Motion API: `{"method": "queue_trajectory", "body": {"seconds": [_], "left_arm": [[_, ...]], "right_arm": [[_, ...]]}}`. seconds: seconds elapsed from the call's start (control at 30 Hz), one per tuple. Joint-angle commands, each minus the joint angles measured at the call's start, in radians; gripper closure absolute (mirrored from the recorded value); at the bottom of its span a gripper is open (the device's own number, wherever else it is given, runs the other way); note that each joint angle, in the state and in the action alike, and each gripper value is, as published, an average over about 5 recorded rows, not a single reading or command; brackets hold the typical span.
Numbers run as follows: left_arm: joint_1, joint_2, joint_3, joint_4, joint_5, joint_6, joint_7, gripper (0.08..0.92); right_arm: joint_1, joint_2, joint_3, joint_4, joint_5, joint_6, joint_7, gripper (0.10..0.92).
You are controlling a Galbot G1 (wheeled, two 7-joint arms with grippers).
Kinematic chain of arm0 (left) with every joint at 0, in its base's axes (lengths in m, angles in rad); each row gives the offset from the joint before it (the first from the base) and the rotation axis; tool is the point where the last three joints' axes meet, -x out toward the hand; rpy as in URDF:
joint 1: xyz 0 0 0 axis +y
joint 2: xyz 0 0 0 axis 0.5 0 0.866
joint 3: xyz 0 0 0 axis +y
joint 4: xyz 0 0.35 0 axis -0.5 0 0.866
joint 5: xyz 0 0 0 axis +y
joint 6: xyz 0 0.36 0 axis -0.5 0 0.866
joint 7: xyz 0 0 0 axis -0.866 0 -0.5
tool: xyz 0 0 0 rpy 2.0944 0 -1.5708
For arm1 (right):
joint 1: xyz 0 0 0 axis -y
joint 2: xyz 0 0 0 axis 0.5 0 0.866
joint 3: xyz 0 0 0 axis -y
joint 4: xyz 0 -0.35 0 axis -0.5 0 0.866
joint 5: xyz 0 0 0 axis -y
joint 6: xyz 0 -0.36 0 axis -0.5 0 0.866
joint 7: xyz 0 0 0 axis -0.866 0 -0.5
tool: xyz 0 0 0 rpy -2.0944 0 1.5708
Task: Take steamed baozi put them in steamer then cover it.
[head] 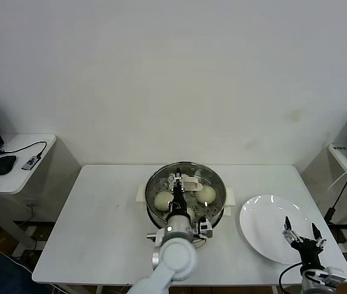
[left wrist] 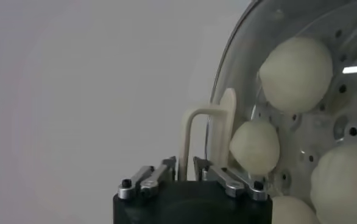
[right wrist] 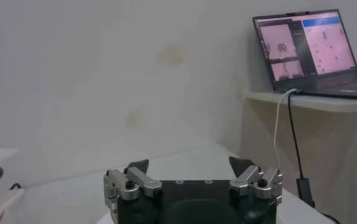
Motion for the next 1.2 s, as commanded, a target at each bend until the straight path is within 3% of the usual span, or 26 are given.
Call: {"method": "queue_trajectory", "body": {"seconds": [0.03, 0.3, 0.37, 0.57, 0.8, 1.0, 1.2], "left_arm": [[0.048, 0.025, -0.003, -0.130, -0.071, 0.037, 0.003, 0.449], [0.110, 0.061, -0.029, -0.224, -0.155, -0.006, -0.021, 0.206], [0.128, 0.066, -0.044, -0.259, -0.196, -0.031, -0.030, 0.185], [0.164, 0.074, -0.140, -0.396, -0.456, -0.110, -0.094, 0.177], [0.254, 0.149, -0.388, -0.480, -1.011, -0.292, -0.295, 0.177], [0.445, 0.162, -0.712, -0.399, -1.306, -0.520, -0.349, 0.177], [0.643, 0.141, -0.845, -0.286, -1.405, -0.678, -0.355, 0.177]], "right_arm": [[0.003, 0.000, -0.003, -0.011, -0.006, 0.002, 0.001, 0.203], [0.002, 0.000, -0.006, -0.011, -0.008, 0.003, 0.002, 0.203], [0.000, -0.003, -0.005, -0.008, -0.006, 0.002, 0.002, 0.203], [-0.013, -0.032, -0.012, 0.007, 0.004, -0.010, 0.003, 0.203], [-0.072, -0.081, -0.070, 0.057, 0.005, -0.053, 0.002, 0.203], [-0.136, -0.154, -0.159, 0.114, -0.028, -0.057, 0.000, 0.203], [-0.180, -0.166, -0.171, 0.141, -0.038, -0.047, 0.014, 0.203]]}}
